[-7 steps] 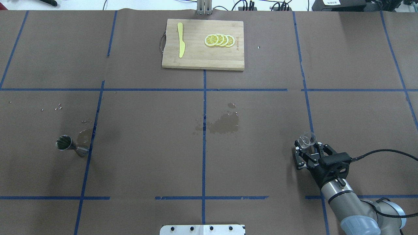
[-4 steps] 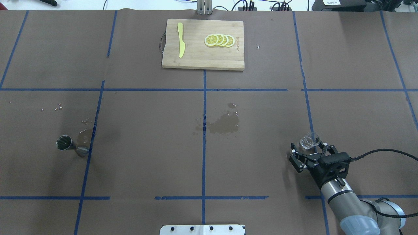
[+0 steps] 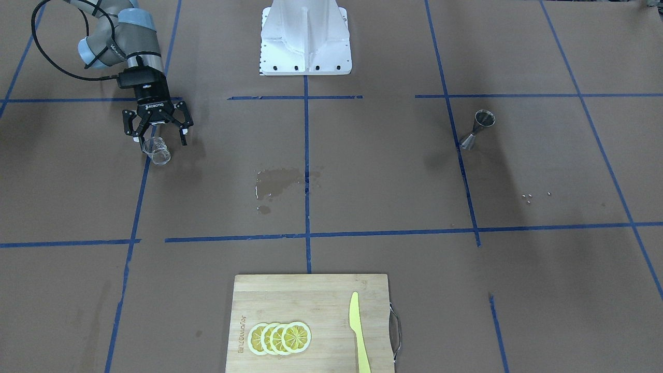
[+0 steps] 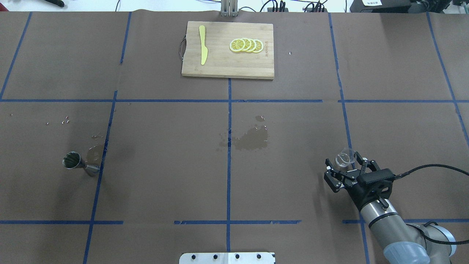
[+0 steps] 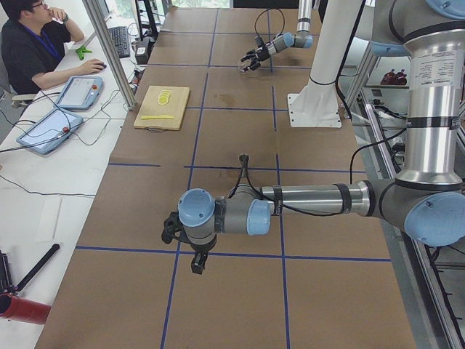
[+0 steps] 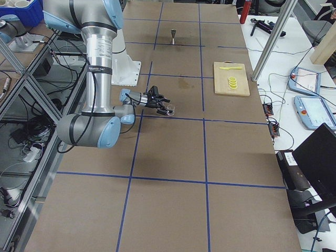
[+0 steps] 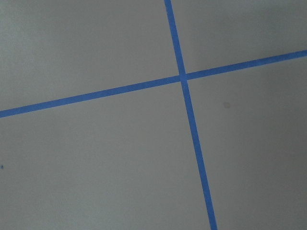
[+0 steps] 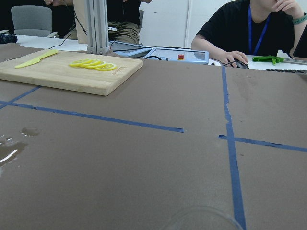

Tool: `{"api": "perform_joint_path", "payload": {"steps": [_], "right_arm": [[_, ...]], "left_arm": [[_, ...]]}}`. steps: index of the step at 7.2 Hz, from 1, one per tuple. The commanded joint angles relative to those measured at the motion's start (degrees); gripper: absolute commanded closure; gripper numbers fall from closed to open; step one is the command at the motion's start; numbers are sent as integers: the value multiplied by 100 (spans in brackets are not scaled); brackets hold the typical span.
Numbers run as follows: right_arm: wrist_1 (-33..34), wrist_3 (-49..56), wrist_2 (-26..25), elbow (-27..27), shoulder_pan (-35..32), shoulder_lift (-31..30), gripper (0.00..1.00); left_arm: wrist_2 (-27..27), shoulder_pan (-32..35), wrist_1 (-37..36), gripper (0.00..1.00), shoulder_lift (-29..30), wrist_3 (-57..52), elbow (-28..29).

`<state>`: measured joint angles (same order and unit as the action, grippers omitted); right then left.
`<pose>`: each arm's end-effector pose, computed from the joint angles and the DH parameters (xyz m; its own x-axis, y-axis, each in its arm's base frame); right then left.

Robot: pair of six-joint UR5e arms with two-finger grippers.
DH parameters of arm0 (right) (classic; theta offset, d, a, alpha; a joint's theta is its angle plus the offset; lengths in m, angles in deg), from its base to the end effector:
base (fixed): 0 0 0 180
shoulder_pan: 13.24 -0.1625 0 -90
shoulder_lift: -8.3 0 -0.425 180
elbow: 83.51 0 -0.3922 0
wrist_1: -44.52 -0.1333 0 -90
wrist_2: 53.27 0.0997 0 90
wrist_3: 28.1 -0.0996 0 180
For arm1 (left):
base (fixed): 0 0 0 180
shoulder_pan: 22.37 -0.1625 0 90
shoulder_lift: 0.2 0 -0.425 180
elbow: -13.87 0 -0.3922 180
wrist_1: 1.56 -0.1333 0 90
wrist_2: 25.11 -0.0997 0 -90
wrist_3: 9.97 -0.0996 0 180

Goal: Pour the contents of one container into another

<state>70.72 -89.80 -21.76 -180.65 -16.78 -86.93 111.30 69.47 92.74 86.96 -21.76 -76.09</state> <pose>-0.4274 -0.2451 0.5032 0.7445 -0.2022 0.6363 -0.5167 0.4291 0.7409 -0.0763 -0.4698 0.6729 0.6817 0.2000 -0.7037 -0.1095 0.9790 0.1722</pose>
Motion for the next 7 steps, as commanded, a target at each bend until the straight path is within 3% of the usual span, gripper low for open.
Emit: {"api": "perform_joint_path", "payload": {"steps": [1, 4, 5, 7], "right_arm": [[8, 244, -74, -67, -137, -82, 0], [16, 675, 284, -391, -646, -91, 0], [25, 685, 800, -497, -953, -91, 0], [86, 903, 2334, -507, -1944, -74, 0]], "left_arm": [[0, 0, 0, 0, 3, 10, -12], [0, 0, 0, 0, 3, 10, -65], [9, 0, 0, 0, 3, 1, -73], [0, 0, 0, 0, 3, -7, -91]]}}
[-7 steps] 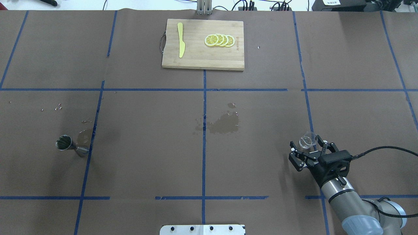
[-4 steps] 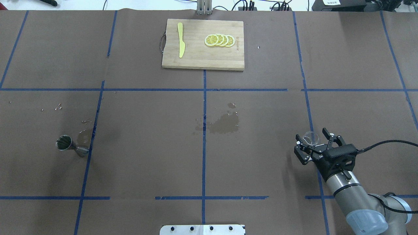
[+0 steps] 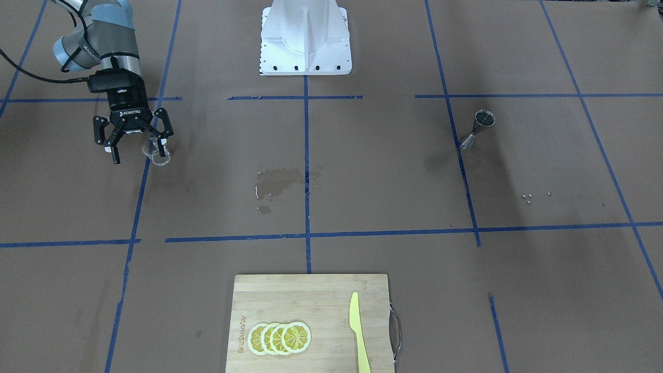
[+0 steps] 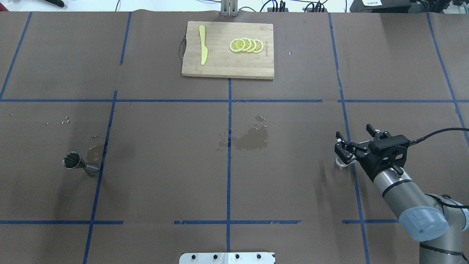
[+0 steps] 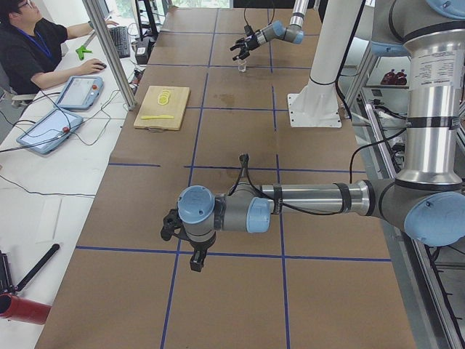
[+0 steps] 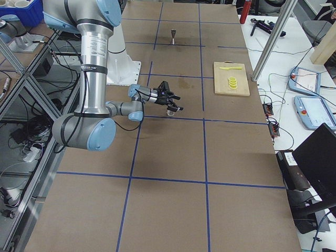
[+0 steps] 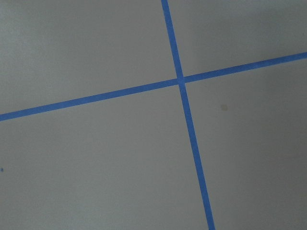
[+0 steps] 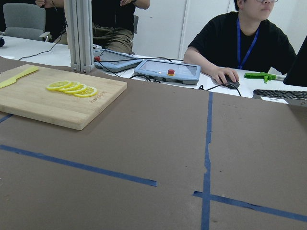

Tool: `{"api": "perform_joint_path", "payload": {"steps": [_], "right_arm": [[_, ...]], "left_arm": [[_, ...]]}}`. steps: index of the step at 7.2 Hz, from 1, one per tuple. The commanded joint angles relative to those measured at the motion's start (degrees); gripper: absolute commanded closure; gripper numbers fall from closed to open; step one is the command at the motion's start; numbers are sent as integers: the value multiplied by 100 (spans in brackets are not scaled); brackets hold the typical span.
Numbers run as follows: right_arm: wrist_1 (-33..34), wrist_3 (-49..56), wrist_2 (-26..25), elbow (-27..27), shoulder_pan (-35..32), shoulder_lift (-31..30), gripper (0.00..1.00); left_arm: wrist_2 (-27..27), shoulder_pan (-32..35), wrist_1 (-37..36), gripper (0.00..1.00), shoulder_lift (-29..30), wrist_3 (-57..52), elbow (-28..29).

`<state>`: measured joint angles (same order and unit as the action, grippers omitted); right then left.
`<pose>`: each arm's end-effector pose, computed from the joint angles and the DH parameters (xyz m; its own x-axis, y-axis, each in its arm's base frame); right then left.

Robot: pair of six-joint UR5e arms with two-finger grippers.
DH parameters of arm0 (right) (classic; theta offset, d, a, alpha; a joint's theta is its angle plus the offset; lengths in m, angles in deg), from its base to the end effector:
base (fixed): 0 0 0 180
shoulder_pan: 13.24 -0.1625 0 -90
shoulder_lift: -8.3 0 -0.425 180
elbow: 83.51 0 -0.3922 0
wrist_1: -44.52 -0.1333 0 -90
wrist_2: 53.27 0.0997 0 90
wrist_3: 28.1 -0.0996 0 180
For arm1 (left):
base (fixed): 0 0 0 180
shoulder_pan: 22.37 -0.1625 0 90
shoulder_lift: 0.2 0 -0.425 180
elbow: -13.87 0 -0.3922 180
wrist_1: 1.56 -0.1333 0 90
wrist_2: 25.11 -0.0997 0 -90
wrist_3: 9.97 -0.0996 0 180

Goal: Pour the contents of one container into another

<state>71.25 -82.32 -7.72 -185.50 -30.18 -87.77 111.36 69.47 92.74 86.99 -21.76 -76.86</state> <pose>-0.3685 -0.3245 0.4767 0.7634 -0.2038 0.6129 -0.4781 0.4598 0.7484 -0.0763 -0.4712 0.6659 0.6813 0.2099 -0.7013 -0.1094 0.9764 0.1859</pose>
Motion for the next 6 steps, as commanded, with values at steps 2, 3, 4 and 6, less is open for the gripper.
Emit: {"api": "perform_joint_path", "payload": {"steps": [2, 3, 4, 6], "right_arm": [[1108, 165, 2277, -188, -1431, 106, 0], [1523, 191, 3102, -320, -1888, 141, 0], [1702, 287, 4015, -330, -2415, 141, 0], [2367, 1147, 6114, -287, -3722, 141, 0]], "left_arm": [[-6, 0, 0, 0, 0, -34, -15], [-6, 0, 0, 0, 0, -34, -23], [-6, 0, 9, 0, 0, -34, -32], [-6, 0, 9, 0, 0, -43, -23]]}}
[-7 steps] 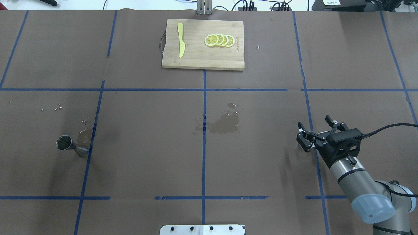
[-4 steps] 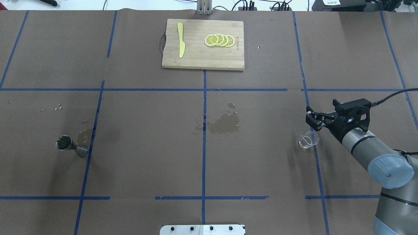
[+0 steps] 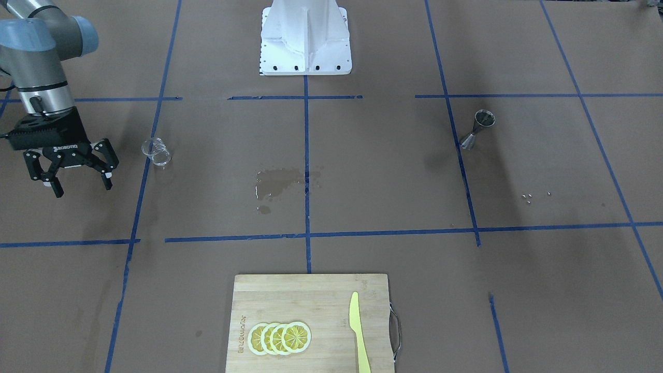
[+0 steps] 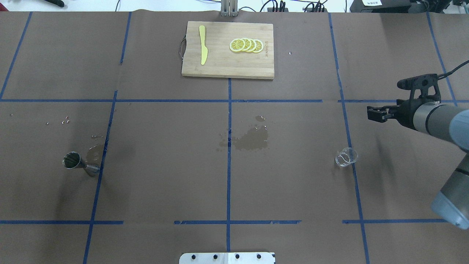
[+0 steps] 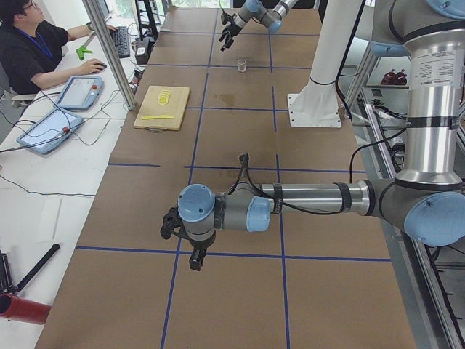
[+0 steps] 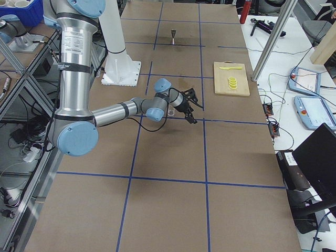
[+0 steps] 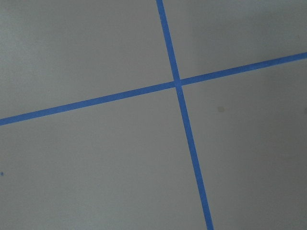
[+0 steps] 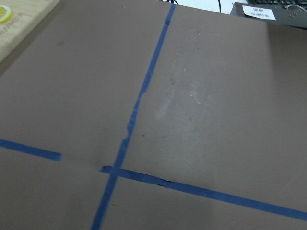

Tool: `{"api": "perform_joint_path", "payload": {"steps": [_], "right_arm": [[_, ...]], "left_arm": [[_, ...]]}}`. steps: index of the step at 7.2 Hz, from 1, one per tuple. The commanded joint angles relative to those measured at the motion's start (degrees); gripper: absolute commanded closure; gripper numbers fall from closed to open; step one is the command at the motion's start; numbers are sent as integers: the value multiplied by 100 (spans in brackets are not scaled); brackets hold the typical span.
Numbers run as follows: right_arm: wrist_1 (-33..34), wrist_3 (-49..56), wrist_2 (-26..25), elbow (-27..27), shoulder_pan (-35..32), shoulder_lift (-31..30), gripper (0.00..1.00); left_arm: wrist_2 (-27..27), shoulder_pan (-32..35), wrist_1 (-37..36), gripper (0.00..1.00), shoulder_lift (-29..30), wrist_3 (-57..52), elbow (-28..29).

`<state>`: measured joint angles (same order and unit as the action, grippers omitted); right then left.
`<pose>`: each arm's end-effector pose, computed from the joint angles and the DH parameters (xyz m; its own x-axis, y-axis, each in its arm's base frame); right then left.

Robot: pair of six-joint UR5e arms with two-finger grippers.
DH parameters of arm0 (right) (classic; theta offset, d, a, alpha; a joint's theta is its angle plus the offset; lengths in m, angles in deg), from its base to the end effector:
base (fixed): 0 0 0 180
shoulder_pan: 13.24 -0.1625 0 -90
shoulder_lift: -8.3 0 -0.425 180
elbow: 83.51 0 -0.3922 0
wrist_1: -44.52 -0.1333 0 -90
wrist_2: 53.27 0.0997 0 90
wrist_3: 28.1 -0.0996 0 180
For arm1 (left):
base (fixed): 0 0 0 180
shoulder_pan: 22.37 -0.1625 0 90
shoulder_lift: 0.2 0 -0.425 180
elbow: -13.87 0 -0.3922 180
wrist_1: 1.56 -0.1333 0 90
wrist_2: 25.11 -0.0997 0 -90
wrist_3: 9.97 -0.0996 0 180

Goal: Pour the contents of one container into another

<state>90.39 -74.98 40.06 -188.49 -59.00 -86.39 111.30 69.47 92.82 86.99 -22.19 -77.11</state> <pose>-0.2505 -0.4400 0.4928 0.7626 -0.1949 0.6168 -0.2205 0.8180 0.5312 -0.0763 -0.4716 0.6637 0.6813 0.2212 -0.6978 -0.1147 0.9737 0.1966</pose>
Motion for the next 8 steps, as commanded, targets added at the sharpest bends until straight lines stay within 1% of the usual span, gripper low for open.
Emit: {"api": "perform_joint_path", "payload": {"steps": [1, 2, 3, 4, 6, 7, 8], "right_arm": [[971, 825, 2373, 5, -1604, -5, 0], [1594, 1961, 3088, -4, -2334, -14, 0], [2549, 3042, 3461, -48, -2863, 3, 0], [3507, 3653, 3569, -118, -3199, 125, 0], [5099, 5540, 3631, -92, -3824, 205, 0], [5864, 5680, 3719, -66, -4183, 310, 0], [6028, 5611, 3920, -74, -4257, 50, 0]], "left_arm": [[-9, 0, 1, 0, 0, -8, 2], [-9, 0, 1, 0, 0, 0, 11], [-9, 0, 1, 0, -8, 0, 11], [-18, 0, -8, 0, -9, 0, 11], [-18, 0, -8, 0, 0, 9, 2], [-18, 0, -8, 0, 0, 9, 2], [-9, 0, -8, 0, 0, 18, -16]]}}
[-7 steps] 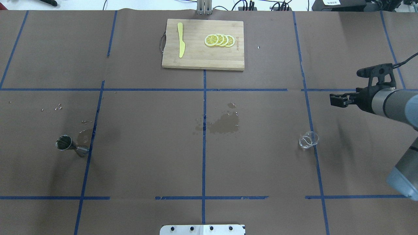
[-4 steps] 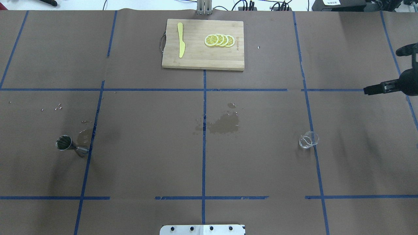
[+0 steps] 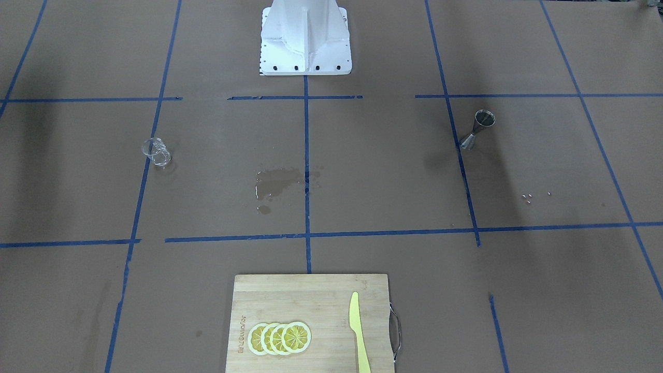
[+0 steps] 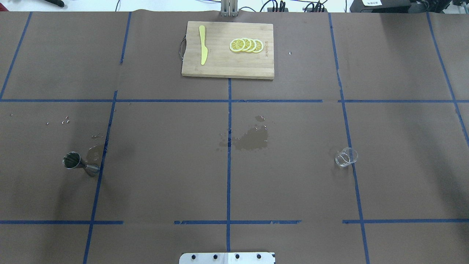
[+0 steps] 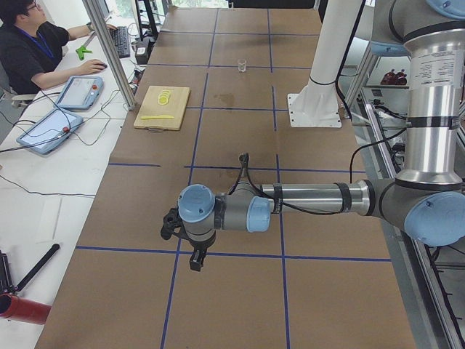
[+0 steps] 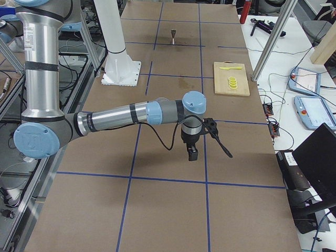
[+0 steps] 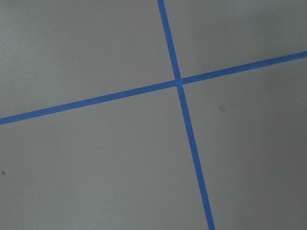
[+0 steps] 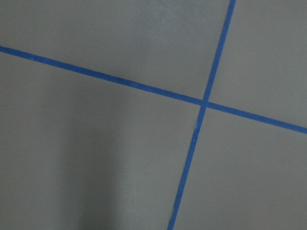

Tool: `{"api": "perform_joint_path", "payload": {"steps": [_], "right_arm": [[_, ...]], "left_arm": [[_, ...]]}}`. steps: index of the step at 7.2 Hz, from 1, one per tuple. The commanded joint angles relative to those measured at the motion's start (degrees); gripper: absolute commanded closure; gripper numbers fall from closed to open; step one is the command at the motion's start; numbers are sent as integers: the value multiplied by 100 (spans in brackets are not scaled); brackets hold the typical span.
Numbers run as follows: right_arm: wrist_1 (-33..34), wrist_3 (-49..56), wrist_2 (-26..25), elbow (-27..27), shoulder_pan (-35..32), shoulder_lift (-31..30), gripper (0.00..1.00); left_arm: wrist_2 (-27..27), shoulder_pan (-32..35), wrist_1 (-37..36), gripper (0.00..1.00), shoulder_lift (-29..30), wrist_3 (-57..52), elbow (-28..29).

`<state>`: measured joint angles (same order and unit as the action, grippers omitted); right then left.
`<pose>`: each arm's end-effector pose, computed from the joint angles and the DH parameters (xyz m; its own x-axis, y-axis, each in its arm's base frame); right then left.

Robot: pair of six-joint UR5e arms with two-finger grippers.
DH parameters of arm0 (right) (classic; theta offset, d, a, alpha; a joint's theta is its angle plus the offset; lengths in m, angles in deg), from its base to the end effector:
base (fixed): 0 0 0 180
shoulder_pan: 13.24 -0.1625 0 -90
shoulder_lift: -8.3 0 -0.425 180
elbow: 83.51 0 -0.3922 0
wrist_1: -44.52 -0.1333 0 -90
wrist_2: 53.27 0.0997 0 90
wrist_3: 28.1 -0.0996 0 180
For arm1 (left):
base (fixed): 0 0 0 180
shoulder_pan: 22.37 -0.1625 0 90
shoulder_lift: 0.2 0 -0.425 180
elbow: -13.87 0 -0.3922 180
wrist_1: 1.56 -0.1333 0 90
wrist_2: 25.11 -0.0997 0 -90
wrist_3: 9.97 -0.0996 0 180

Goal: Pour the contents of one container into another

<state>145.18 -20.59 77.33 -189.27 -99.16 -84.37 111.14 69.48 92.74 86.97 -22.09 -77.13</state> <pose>0.0352 -0.4687 0.5695 0.7396 -0.2111 0.6391 0.1692 0.9774 0.1270 -0.0766 -0.4714 0.6640 0.6835 0.2183 -0.6966 -0.1138 0.9744 0.1937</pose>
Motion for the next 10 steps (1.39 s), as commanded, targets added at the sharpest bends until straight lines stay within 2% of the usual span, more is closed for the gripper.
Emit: {"api": "perform_joint_path", "payload": {"steps": [1, 6, 8, 10], "right_arm": [[508, 154, 177, 20, -250, -381, 0], [507, 163, 159, 38, -259, -392, 0], [507, 171, 142, 38, -259, -383, 0], [228, 171, 142, 90, -259, -401, 0]], "left_arm": [[-2, 0, -17, 0, 2, 25, -14], [-19, 9, -18, 0, 63, 34, -163], [-719, 9, -35, 0, 28, 34, -224], [-775, 9, -35, 0, 28, 25, -198]]}}
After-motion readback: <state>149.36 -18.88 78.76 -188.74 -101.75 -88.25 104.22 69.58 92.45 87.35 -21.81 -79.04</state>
